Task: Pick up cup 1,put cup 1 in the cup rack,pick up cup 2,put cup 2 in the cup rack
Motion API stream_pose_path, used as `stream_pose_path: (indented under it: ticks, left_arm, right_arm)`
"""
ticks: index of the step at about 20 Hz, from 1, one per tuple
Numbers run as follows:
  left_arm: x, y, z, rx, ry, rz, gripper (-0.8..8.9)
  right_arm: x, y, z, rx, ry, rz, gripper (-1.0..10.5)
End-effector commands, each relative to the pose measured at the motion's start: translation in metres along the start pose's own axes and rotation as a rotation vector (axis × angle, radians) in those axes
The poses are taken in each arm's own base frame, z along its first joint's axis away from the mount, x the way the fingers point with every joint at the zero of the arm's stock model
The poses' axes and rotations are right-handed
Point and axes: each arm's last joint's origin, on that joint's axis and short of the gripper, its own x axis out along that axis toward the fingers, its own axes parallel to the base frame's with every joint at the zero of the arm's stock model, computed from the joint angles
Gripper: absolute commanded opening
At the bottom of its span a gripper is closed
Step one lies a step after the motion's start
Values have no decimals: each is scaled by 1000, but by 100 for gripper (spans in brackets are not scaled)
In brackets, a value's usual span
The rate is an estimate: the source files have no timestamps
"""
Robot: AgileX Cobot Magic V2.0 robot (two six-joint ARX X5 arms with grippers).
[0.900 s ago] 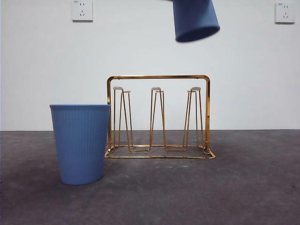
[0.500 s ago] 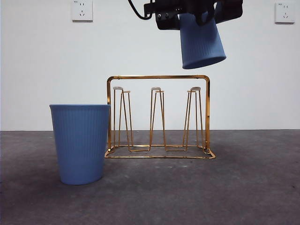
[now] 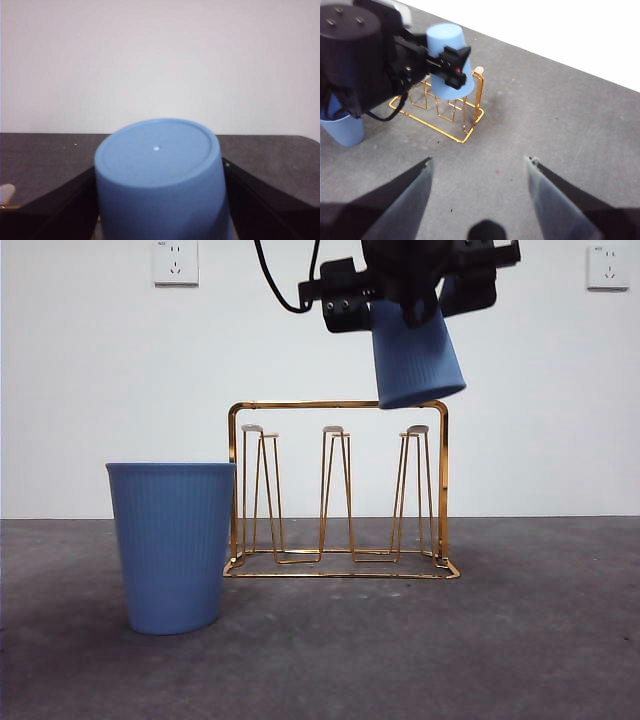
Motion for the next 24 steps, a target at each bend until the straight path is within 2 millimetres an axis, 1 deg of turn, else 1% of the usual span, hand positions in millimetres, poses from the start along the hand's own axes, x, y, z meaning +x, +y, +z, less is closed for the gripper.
stream_pose_path:
  ticks: [1,4,7,10,14,17,22,24]
  left_arm:
    - [5,-2,-12,-2,10,-2,-6]
    - [8,-3,-20,0,23,-1,-6]
    - [11,-1,-24,1,33,-8,-6]
    - [13,-2,-34,-1,56,-5,-6]
    - [14,-5,-57,5,114,-14,-6]
    - [13,-6,-68,1,157,-5,-6]
    - [10,-7,-74,10,193,-7,-6]
    - [9,-5,-80,14,238,-1,-6]
  right_arm:
    - [0,0,0,-1,-6,3,316]
    - [0,0,-1,-2,0,3,316]
    - [0,0,-1,-2,-1,3,316]
    - [0,0,-1,-2,-1,4,316]
    - [0,0,-1,-2,-2,4,316]
    - [0,0,-1,-2,-2,4,316]
    - [0,0,-1,-2,-3,4,316]
    - [0,0,-1,-2,-3,6,316]
